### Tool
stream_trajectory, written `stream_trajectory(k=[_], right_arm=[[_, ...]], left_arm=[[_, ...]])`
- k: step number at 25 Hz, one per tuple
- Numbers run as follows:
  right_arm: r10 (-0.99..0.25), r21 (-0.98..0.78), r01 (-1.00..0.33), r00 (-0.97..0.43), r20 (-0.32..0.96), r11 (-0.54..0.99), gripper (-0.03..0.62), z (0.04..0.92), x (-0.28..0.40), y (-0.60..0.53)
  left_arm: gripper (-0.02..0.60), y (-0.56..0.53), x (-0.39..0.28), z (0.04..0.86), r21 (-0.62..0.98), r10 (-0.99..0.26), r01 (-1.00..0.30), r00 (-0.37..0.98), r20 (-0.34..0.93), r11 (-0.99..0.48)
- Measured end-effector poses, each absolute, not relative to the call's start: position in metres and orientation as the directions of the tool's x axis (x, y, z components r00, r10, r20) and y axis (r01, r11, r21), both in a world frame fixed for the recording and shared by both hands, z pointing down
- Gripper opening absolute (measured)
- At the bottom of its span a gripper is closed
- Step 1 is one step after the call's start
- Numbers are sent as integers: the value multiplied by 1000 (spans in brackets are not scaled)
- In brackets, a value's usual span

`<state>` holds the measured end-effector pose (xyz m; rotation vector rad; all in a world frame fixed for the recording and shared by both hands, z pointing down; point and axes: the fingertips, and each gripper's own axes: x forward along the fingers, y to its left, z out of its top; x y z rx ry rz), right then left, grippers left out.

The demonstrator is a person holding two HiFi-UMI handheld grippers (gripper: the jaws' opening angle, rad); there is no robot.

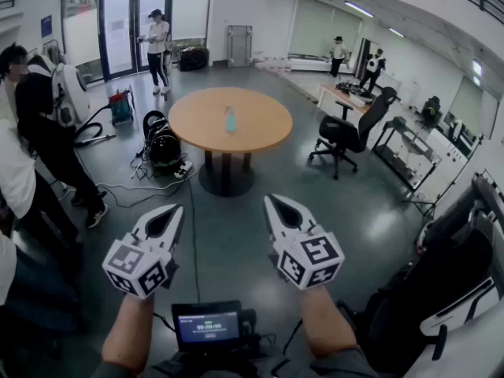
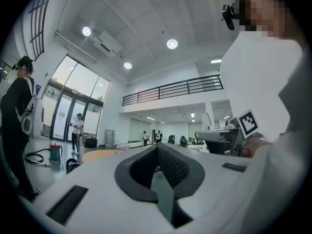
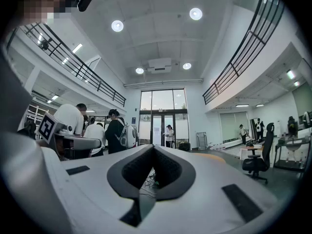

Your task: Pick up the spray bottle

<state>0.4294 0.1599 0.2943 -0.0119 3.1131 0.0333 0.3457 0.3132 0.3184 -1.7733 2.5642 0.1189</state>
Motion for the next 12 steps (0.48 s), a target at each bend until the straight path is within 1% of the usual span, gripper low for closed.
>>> stream_trajectory(k=[4, 12], right_arm=[[-13, 46, -14, -1000, -16, 999, -2, 298, 431, 161], [-10, 37, -11, -1000, -30, 999, -2, 295, 433, 167]], left_arm=[[-2, 309, 352, 316, 75, -943, -945, -325, -72, 320], [-2, 312, 353, 321, 61, -939, -940, -338, -65, 335]])
